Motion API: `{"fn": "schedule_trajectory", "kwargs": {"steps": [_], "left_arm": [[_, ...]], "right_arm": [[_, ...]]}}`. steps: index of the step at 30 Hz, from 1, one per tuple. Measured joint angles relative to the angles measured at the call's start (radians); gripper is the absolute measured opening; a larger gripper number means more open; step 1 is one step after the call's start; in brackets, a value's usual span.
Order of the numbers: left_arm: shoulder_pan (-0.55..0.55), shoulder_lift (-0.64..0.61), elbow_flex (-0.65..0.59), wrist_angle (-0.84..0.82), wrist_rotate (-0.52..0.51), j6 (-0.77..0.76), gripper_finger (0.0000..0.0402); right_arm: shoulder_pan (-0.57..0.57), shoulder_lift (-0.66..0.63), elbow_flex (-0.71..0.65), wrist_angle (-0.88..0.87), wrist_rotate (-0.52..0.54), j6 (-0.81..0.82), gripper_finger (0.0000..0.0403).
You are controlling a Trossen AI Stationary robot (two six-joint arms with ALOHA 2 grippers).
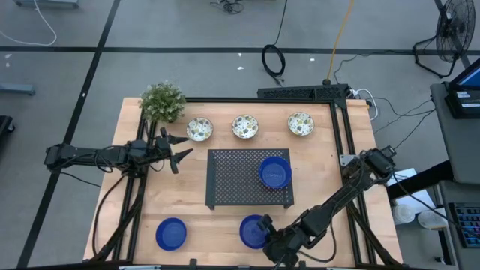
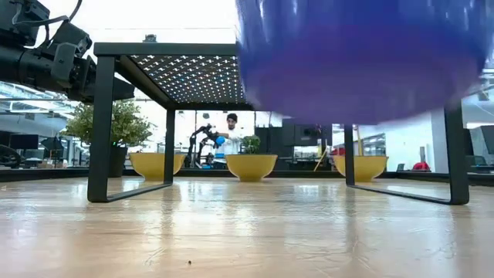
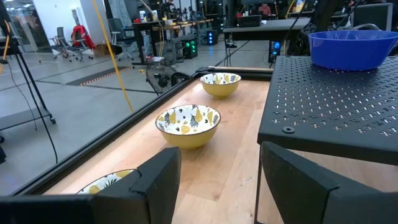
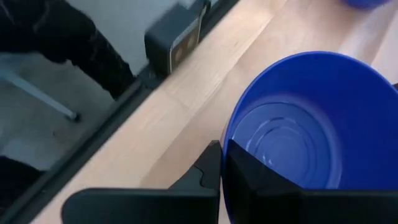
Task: Pick & Place Mini bowls
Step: Stack the right blue bowl on the blue bowl on the shelf
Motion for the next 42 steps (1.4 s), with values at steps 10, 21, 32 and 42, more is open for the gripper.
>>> {"fn": "schedule_trajectory", "kwargs": {"steps": [10,21,32,42], "left_arm": [[0.0,0.0,0.0,0.0,0.0,0.0,0.0228],[0.0,0.0,0.0,0.0,0.0,0.0,0.0228],[0.0,0.0,0.0,0.0,0.0,0.0,0.0228],[0.0,0.0,0.0,0.0,0.0,0.0,0.0228]], "right_arm": [[0.002,-0.146,0.0,-0.015,-0.002,0.023,0.0],[0.007,-0.33,0.0,-0.082,0.028,0.023,0.0],[0.004,-0.466,0.0,-0.213,0.172,0.023,0.0],[0.004,-0.534,0.0,-0.32,0.371,0.023,0.0]]}}
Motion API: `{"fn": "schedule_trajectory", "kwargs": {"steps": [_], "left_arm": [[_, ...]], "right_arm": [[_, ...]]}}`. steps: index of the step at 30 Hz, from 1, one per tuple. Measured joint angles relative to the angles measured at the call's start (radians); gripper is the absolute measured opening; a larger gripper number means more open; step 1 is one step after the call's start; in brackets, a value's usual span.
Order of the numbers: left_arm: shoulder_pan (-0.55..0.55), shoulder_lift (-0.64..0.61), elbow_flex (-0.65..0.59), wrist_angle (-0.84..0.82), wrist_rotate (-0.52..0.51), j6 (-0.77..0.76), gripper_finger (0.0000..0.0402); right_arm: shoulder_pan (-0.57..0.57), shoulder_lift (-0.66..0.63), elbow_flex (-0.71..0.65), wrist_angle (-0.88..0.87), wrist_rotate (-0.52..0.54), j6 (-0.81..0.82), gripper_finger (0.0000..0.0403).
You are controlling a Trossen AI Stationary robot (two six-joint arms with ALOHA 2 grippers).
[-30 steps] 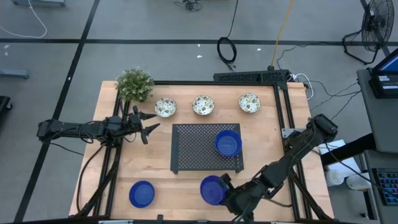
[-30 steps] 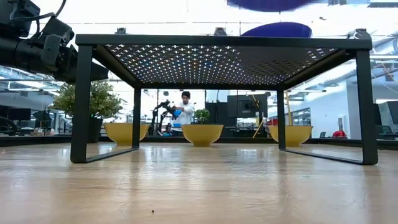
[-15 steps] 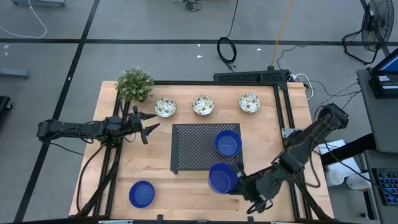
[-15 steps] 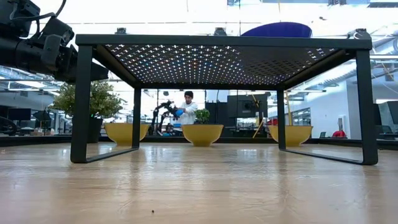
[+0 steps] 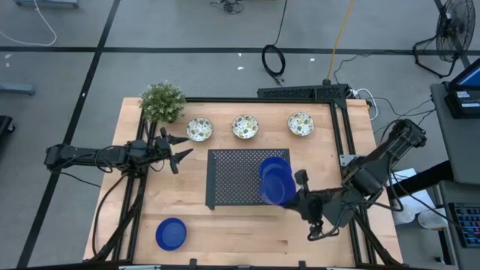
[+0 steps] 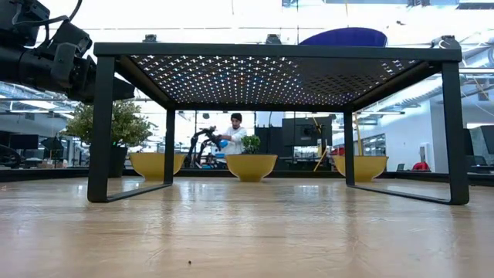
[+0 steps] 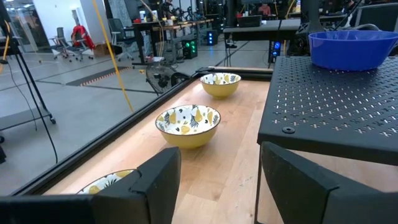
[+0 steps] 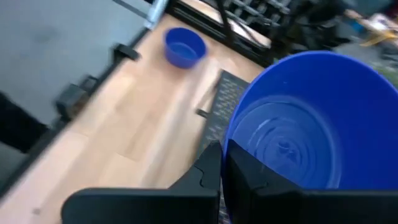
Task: Pick & Place Mini bowls
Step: Stack the right blue bowl on the blue bowl on the shelf
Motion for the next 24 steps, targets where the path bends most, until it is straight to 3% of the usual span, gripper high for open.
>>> {"fn": "schedule_trajectory", "kwargs": {"steps": [8,24], "left_arm": [[0.0,0.0,0.0,0.0,0.0,0.0,0.0228],[0.0,0.0,0.0,0.0,0.0,0.0,0.0228]], "right_arm": [[-0.04,-0.004,0.0,-0.098,0.13,-0.001,0.0],[-0.193,-0.004,0.0,-0.155,0.088,0.003,0.0]]}}
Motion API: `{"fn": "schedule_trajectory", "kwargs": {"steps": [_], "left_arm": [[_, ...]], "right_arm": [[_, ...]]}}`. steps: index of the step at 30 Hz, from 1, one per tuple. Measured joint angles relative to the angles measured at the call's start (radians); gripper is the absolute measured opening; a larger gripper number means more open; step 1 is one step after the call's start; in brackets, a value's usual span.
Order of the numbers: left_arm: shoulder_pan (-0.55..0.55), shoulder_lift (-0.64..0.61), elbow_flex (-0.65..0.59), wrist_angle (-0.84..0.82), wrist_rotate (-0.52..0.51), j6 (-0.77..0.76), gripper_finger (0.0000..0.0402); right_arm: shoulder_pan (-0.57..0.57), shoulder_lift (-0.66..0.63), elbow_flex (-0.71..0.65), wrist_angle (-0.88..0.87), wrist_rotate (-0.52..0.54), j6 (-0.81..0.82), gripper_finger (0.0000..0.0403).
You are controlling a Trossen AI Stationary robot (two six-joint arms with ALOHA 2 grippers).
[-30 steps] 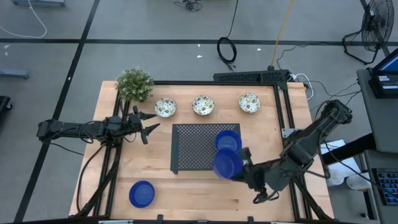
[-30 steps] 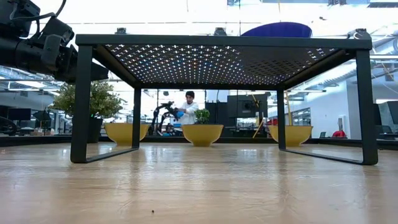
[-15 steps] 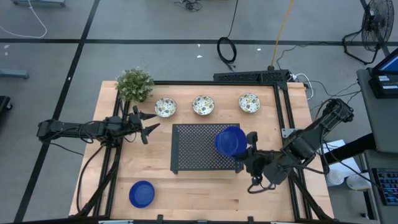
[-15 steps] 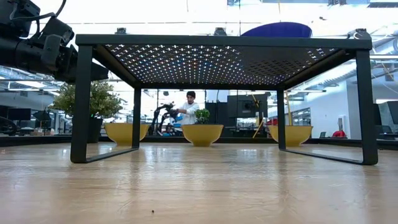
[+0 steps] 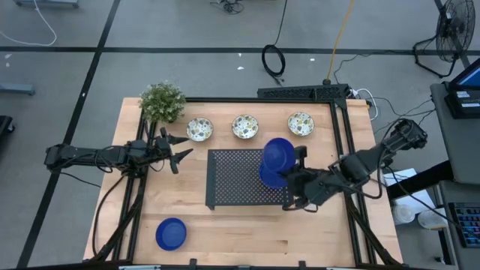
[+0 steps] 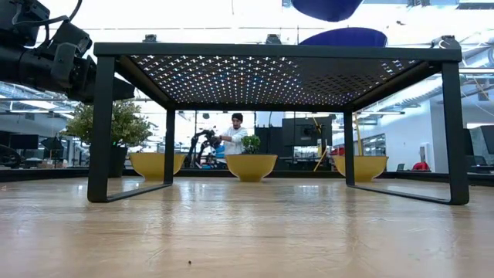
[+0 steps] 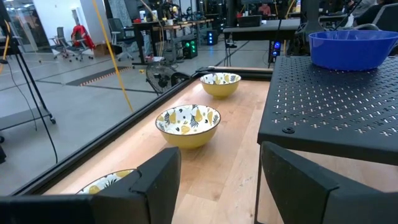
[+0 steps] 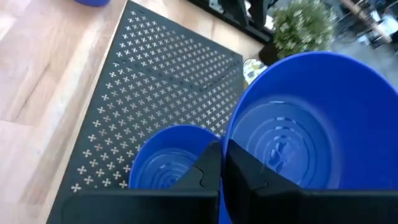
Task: Pick & Place Mini bowls
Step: Stack the right blue bowl on the blue bowl on the shelf
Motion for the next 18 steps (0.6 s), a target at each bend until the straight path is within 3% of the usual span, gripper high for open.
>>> {"fn": "schedule_trajectory", "kwargs": {"steps": [18], "left_arm": [[0.0,0.0,0.0,0.0,0.0,0.0,0.0228]], "right_arm": [[-0.089,0.0,-0.001,-0.002,-0.253,0.121,0.0]]}}
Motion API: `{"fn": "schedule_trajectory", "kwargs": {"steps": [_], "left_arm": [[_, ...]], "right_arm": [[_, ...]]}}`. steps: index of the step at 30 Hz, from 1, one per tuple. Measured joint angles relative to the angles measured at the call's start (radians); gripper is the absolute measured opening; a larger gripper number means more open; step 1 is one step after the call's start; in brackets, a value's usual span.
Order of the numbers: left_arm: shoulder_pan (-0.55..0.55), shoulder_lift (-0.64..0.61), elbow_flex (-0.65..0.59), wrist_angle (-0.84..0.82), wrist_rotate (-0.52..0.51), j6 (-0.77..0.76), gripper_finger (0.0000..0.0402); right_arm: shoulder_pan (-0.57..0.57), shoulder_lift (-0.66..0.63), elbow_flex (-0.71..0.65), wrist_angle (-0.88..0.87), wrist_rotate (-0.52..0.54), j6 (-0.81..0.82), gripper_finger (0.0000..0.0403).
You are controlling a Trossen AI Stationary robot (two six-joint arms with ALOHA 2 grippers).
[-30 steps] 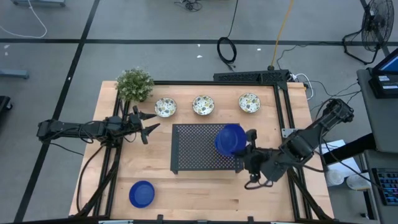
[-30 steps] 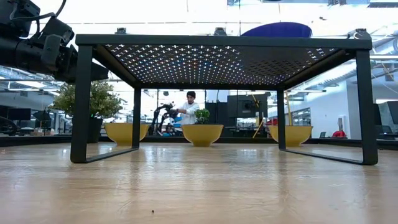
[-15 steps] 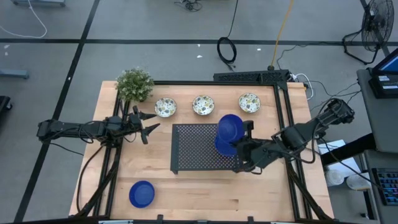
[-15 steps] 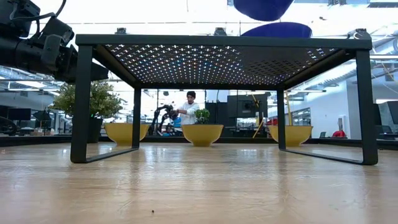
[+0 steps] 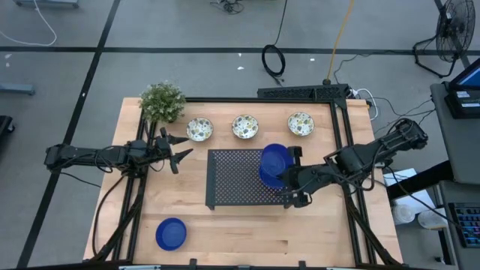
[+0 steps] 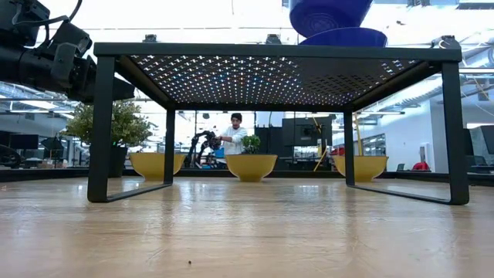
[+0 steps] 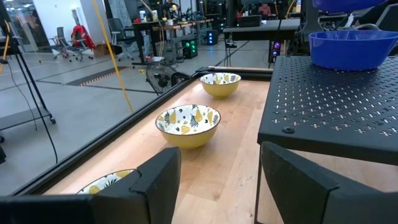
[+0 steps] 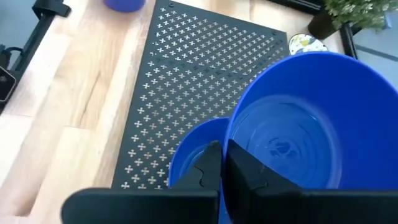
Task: Pick & Place Mini bowls
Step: Stack the right blue bowl on the blue bowl on the shelf
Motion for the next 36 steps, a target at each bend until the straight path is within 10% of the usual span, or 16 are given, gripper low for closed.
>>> {"fn": "schedule_trajectory", "kwargs": {"steps": [36], "left_arm": [[0.0,0.0,0.0,0.0,0.0,0.0,0.0228]], "right_arm": [[0.003,0.086,-0.002,-0.078,-0.115,0.077,0.0]]}}
